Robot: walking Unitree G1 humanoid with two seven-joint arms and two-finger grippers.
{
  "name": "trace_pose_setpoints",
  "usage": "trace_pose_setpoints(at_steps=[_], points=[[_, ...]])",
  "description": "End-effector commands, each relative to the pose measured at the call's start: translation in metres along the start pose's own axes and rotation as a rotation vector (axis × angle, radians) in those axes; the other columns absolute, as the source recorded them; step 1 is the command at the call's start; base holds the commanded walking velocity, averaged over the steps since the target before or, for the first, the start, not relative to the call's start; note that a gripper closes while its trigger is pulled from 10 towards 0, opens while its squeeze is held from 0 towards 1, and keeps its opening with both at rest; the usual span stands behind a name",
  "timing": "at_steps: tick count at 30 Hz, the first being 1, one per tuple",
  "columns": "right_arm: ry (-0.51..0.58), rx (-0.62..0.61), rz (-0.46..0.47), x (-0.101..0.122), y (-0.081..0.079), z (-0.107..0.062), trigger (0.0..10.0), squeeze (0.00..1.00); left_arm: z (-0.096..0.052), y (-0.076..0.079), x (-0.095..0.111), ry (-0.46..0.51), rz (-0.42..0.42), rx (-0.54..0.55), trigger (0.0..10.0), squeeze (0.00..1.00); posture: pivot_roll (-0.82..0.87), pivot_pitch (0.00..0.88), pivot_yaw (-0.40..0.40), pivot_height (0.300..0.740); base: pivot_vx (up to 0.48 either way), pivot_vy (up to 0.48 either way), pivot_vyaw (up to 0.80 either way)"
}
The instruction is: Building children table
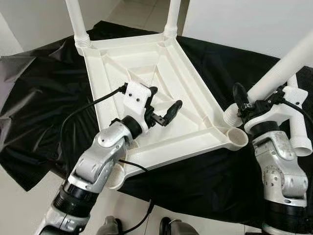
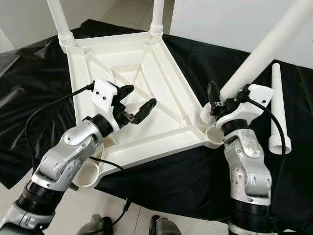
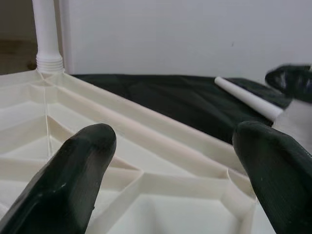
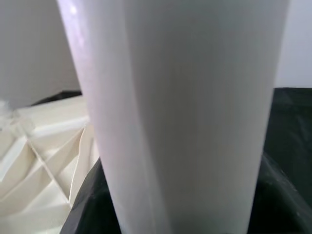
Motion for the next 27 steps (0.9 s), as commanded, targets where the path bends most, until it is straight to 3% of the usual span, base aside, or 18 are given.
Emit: trace_pose_setpoints(at_steps=[1, 4, 8, 20, 27], points=[[-0.042, 0.037, -0.018, -0.006, -0.002, 0.000, 10.0, 0.00, 0.000, 0.016, -0.002, -0.020, -0.021, -0.204, 10.0, 0.00, 0.02, 0.173, -0.072, 0.740, 0.000, 0.000, 0.00], [-0.099, 0.144, -0.039, -0.014, -0.010, -0.001, 10.0, 0.00, 0.001, 0.022, 0.005, -0.003, -0.069, -0.262, 10.0, 0.00, 0.02, 0.172, -0.073, 0.740, 0.000, 0.000, 0.00], [-0.157, 0.346, -0.065, -0.022, -0.026, -0.002, 10.0, 0.00, -0.001, 0.041, 0.013, -0.006, -0.137, -0.423, 10.0, 0.00, 0.04, 0.168, -0.087, 0.740, 0.000, 0.000, 0.00], [-0.213, 0.580, -0.078, -0.027, -0.036, -0.003, 10.0, 0.00, 0.002, 0.054, 0.031, -0.015, -0.196, -0.618, 10.0, 0.00, 0.06, 0.154, -0.102, 0.740, 0.000, 0.000, 0.00], [-0.233, 0.643, -0.071, -0.030, -0.039, -0.004, 10.0, 0.00, 0.003, 0.060, 0.041, -0.015, -0.208, -0.696, 10.0, 0.00, 0.06, 0.149, -0.102, 0.740, 0.000, 0.000, 0.00]])
Point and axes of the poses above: a point about 5 cm out from each wrist's last joint towards the gripper, its own z axis pointing out of the wrist towards the gripper, its own x axis along the axis of the wrist's last joint, y = z × x, the point moved 2 cm from there along z, pointing out of the wrist towards the gripper, and after that the axes turned 3 degrees about -z, right-handed, at the moved point
